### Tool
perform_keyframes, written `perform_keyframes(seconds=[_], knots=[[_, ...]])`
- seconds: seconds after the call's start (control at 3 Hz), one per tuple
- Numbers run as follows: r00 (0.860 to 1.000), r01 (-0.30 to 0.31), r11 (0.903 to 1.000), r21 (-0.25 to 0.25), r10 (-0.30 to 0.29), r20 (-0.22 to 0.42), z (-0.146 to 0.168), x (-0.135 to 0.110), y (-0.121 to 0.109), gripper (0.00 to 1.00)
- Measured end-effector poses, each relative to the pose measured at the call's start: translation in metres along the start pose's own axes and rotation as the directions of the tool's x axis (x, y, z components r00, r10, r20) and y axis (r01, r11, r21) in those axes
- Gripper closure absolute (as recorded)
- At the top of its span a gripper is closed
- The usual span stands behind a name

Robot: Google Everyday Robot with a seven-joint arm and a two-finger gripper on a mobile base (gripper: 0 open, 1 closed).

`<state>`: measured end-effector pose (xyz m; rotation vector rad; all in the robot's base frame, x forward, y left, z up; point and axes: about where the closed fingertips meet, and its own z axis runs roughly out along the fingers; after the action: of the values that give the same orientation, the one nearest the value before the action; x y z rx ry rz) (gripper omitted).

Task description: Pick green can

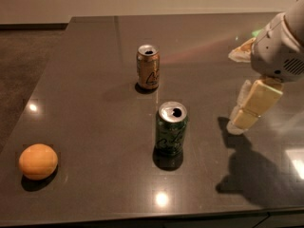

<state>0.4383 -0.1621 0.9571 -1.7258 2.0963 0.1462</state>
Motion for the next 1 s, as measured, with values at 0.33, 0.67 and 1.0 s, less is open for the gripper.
perform_keyframes(seconds=[0.33,0.67,1.0], knots=[[0.993,0.009,0.9995,-0.03,-0.005,0.122,0.018,-0.023,0.021,0.0],[0.978,0.036,0.9984,-0.043,-0.026,0.205,0.034,-0.044,0.043,0.0],[0.964,0.062,0.9959,-0.066,-0.042,0.264,0.058,-0.064,0.063,0.0]])
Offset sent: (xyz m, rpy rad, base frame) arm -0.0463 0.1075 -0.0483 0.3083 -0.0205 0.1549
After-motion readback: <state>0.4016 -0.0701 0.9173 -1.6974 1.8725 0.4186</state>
